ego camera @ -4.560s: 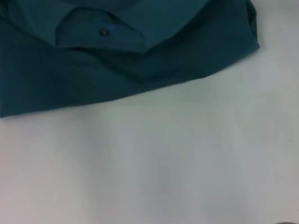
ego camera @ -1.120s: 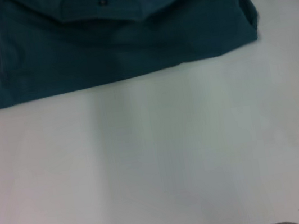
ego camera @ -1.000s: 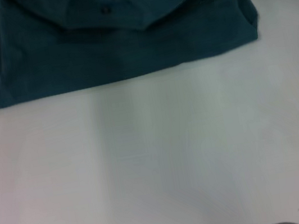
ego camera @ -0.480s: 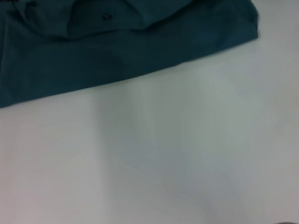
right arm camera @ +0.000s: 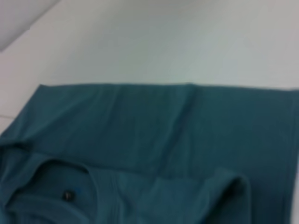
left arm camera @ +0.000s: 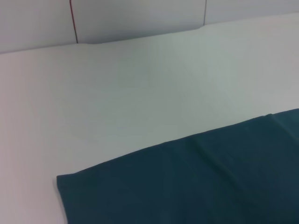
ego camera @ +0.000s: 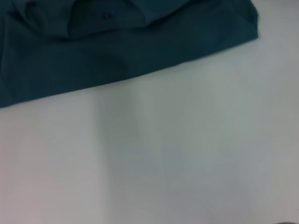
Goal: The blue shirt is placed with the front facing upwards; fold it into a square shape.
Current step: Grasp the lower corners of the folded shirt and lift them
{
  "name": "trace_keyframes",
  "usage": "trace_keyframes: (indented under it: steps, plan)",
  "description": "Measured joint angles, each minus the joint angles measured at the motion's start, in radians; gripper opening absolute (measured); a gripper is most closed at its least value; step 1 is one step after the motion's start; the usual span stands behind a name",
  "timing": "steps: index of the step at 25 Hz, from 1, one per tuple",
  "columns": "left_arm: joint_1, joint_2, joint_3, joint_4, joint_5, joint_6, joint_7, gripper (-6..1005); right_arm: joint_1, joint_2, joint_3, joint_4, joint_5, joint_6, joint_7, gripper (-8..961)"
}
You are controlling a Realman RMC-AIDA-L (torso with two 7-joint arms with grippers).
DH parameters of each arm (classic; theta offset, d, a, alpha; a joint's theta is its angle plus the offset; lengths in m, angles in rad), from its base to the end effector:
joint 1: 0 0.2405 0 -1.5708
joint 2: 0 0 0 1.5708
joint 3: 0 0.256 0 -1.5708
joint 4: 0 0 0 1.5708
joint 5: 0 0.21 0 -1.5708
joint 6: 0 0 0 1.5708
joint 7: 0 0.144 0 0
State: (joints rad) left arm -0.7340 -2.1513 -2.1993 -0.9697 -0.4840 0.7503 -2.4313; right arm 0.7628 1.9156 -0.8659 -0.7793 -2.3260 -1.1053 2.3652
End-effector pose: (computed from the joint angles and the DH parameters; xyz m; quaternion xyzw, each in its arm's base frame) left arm -0.2173 0.4620 0.0358 -0.8097 -0.3705 -0.0483 0.4526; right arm 0.2420 0.4525 0.0792 -0.8251 0.4646 0.0881 0.3092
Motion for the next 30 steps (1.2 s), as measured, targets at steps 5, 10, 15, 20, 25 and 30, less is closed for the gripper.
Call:
trace_keyframes:
  steps: [5, 10, 15, 20, 25, 30]
  plan:
    - [0.026, -0.009, -0.005, -0.065, -0.01, 0.071, -0.014, 883, -0.019, -0.012, 0.08, -0.028, -0.018, -0.178, 0.01, 890]
    - [0.06, -0.002, -0.061, -0.148, -0.071, 0.249, -0.064, 880, -0.059, -0.001, 0.154, -0.03, 0.021, -0.299, -0.05, 920]
    - [0.065, 0.033, -0.231, -0.159, -0.194, 0.474, -0.063, 876, -0.121, 0.003, 0.23, -0.02, 0.201, -0.373, -0.162, 916]
    - [0.092, 0.115, -0.419, -0.011, -0.381, 0.643, -0.023, 875, -0.223, 0.025, 0.31, 0.022, 0.472, -0.412, -0.383, 915]
    - [0.165, 0.223, -0.517, 0.233, -0.575, 0.735, 0.055, 876, -0.304, 0.039, 0.331, 0.055, 0.586, -0.417, -0.481, 916]
    - [0.228, 0.229, -0.513, 0.256, -0.598, 0.751, 0.069, 876, -0.334, 0.042, 0.332, 0.066, 0.56, -0.383, -0.489, 916]
